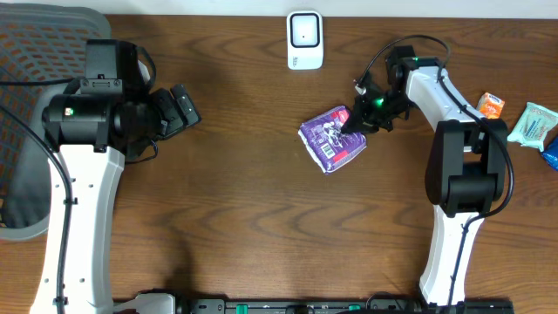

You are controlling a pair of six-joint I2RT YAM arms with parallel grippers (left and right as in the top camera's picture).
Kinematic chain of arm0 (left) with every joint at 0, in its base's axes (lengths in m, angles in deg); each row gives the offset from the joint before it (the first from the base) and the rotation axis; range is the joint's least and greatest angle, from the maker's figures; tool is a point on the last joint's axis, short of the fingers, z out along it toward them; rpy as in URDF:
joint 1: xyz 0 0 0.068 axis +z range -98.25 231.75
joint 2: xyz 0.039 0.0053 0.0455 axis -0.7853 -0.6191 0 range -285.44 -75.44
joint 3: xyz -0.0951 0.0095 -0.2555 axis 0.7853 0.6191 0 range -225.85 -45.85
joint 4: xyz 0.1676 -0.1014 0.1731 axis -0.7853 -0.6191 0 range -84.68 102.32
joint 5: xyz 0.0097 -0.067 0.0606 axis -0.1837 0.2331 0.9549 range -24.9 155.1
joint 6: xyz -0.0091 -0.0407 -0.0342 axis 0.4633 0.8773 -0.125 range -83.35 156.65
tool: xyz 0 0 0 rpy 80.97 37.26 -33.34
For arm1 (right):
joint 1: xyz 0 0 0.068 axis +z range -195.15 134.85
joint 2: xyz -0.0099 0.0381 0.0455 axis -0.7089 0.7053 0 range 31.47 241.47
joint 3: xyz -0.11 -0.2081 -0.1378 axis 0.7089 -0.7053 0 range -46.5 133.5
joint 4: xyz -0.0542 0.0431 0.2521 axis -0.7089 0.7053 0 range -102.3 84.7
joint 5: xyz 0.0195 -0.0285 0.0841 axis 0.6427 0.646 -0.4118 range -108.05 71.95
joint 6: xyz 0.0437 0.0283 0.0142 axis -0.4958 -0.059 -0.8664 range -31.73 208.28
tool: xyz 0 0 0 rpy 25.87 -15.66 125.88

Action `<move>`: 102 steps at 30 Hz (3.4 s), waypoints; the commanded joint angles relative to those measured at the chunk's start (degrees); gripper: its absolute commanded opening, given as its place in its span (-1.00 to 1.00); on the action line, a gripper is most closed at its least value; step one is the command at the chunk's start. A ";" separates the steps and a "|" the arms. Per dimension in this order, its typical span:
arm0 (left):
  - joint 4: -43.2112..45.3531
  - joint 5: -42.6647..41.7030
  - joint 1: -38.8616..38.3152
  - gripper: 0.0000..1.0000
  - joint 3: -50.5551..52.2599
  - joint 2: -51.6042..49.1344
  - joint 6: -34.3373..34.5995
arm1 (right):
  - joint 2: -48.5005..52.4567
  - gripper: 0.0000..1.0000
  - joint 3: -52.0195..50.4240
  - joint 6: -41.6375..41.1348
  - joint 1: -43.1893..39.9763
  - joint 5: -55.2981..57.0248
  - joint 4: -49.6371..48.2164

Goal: Scan the item barcode

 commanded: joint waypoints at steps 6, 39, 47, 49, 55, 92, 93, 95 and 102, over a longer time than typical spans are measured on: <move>-0.13 0.33 0.24 0.96 -0.39 0.11 -0.55 | -11.72 -0.98 5.99 -13.31 5.99 38.01 1.68; -0.15 0.33 0.24 0.96 -0.37 0.11 -0.55 | -3.28 0.74 22.64 -25.46 33.94 57.11 8.41; -0.15 0.33 0.24 0.96 -0.39 0.11 -0.55 | -3.28 0.89 34.80 -16.41 21.51 40.65 19.37; -0.15 0.33 0.24 0.95 -0.37 0.11 -0.55 | -2.89 0.89 33.77 -15.06 17.27 33.68 21.29; -0.15 0.33 0.24 0.96 -0.39 0.11 -0.55 | -2.64 0.86 21.84 -5.11 9.81 13.40 17.77; -0.15 0.33 0.24 0.96 -0.39 0.11 -0.55 | -6.14 -0.98 3.74 -31.71 5.31 -13.18 -29.59; -0.15 0.33 0.24 0.96 -0.39 0.11 -0.55 | -6.14 -0.98 4.02 -33.16 5.35 -12.17 -31.19; -0.15 0.33 0.24 0.95 -0.37 0.11 -0.55 | -6.14 -0.97 4.46 -39.17 5.42 -6.91 -37.62; -0.15 0.33 0.24 0.96 -0.39 0.11 -0.55 | -5.60 -0.97 4.46 -52.09 5.92 14.05 -49.42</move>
